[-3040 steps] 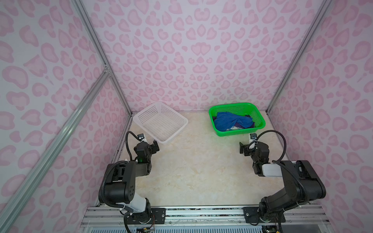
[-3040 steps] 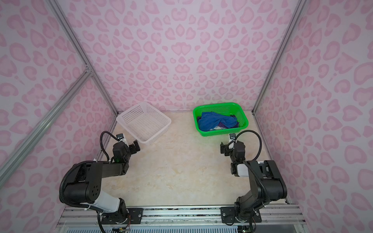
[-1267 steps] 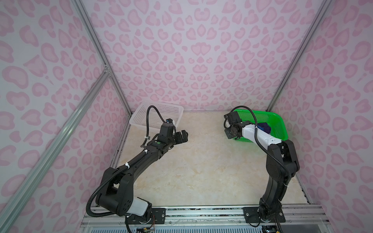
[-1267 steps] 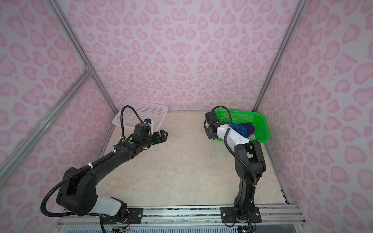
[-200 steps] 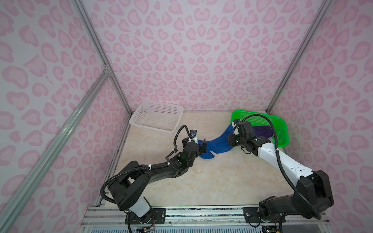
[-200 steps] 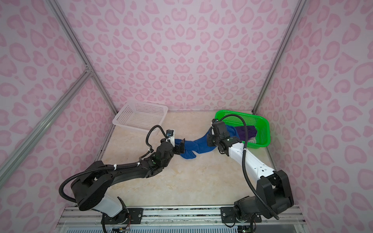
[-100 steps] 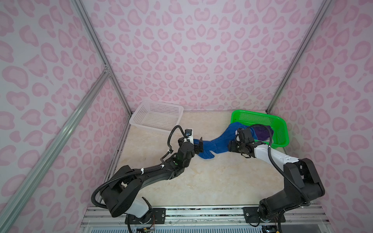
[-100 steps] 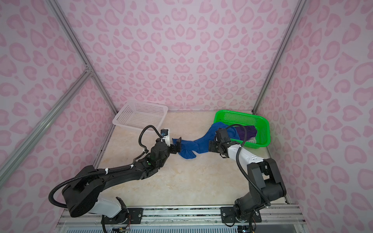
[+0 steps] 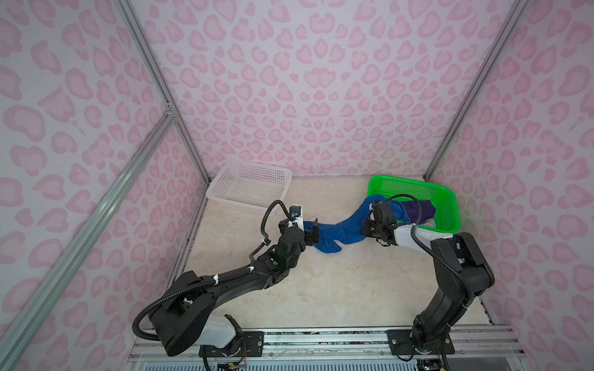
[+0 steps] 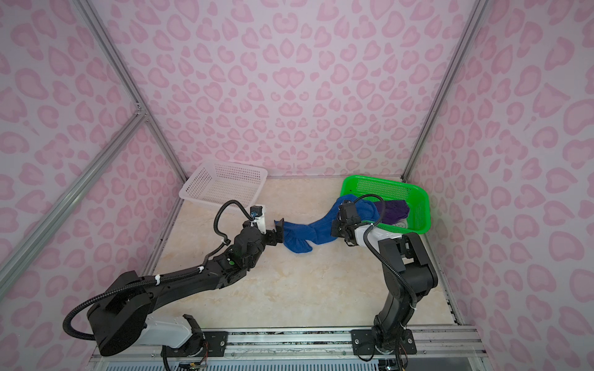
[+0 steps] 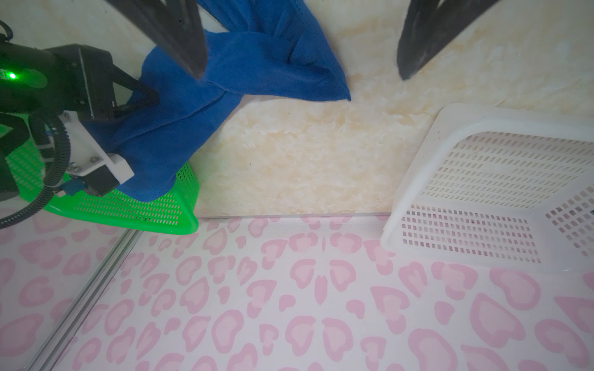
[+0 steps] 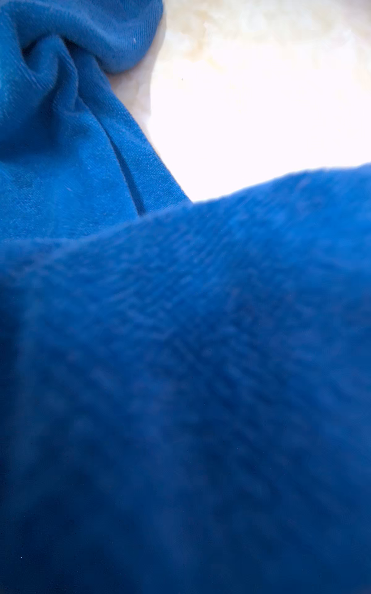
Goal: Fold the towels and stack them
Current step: 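Stretch the blue towel between both grippers over the table, then release the blue towel onto the table and open both grippers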
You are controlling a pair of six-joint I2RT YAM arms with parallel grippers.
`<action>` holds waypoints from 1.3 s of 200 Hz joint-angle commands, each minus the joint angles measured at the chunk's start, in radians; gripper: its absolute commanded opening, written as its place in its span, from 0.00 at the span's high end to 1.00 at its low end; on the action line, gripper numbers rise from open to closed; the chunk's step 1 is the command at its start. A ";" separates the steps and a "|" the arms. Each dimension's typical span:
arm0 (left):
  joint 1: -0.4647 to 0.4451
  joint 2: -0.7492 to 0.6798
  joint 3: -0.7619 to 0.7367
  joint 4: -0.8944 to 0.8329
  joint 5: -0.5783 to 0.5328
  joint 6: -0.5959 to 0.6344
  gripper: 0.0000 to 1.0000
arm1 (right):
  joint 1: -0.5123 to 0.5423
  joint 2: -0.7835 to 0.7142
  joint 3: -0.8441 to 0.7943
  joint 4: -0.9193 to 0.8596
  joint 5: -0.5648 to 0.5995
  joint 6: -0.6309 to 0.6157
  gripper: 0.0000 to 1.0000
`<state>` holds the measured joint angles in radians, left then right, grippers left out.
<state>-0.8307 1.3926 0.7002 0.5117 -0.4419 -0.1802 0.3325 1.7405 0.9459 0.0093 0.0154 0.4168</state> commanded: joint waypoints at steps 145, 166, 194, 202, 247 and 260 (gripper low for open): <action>0.050 -0.407 -0.146 -0.174 -0.113 0.038 0.01 | 0.381 -0.082 0.415 -0.335 0.045 -0.397 1.00; 0.054 -0.430 -0.155 -0.196 -0.109 0.036 0.01 | 0.339 -0.004 0.474 -0.305 0.061 -0.398 1.00; 0.056 -0.411 -0.147 -0.229 -0.101 0.036 0.01 | 0.250 0.122 0.567 -0.299 0.072 -0.370 1.00; 0.056 -0.402 -0.142 -0.239 -0.094 0.038 0.01 | 0.225 0.152 0.589 -0.296 0.065 -0.366 1.00; 0.056 -0.353 -0.108 -0.269 -0.074 0.059 0.01 | 0.122 0.214 0.652 -0.373 0.053 -0.368 0.43; 0.057 -0.346 -0.099 -0.276 -0.072 0.067 0.01 | 0.119 0.184 0.614 -0.386 0.051 -0.400 0.41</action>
<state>-0.7780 1.0344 0.5785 0.2546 -0.5243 -0.1314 0.4568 1.9480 1.5921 -0.3180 0.0807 0.0578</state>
